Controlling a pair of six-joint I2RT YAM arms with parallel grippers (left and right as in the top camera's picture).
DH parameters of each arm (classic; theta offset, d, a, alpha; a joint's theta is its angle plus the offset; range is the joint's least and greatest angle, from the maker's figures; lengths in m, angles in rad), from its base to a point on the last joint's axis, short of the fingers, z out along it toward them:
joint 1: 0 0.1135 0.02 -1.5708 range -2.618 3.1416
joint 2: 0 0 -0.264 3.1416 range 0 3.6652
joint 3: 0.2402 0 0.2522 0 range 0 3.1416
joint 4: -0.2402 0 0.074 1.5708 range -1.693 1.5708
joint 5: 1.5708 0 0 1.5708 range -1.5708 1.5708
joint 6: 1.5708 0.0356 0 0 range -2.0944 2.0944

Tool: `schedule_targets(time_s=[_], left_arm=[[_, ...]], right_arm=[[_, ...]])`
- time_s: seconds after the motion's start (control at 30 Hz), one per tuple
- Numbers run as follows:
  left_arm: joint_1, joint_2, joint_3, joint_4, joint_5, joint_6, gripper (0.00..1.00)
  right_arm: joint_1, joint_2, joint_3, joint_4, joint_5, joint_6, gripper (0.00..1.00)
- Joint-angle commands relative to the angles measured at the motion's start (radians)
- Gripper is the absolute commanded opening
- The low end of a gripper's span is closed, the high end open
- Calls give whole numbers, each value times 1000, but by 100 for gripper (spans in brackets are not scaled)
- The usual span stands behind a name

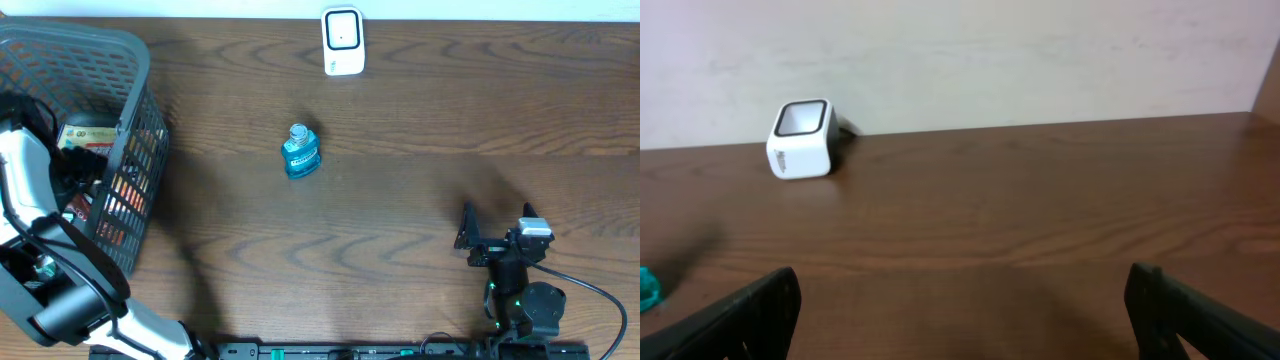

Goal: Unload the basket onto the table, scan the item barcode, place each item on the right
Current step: 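Lower the left gripper and grasp the red Delfi wafer bar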

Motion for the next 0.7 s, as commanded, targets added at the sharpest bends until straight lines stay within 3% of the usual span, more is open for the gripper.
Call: schedule_targets(time_s=[0.0,0.17,0.67], left_arm=[[58,26,-31,3,2,-38,98],[112,26,-103,92,99,-33,98],[114,29,-143,192,100,-65,98]], right_arm=[[6,-1,-1,-4,5,-12,99],[6,-1,-1,-4,5,-12,99],[6,-1,-1,-4,5,-12,99]])
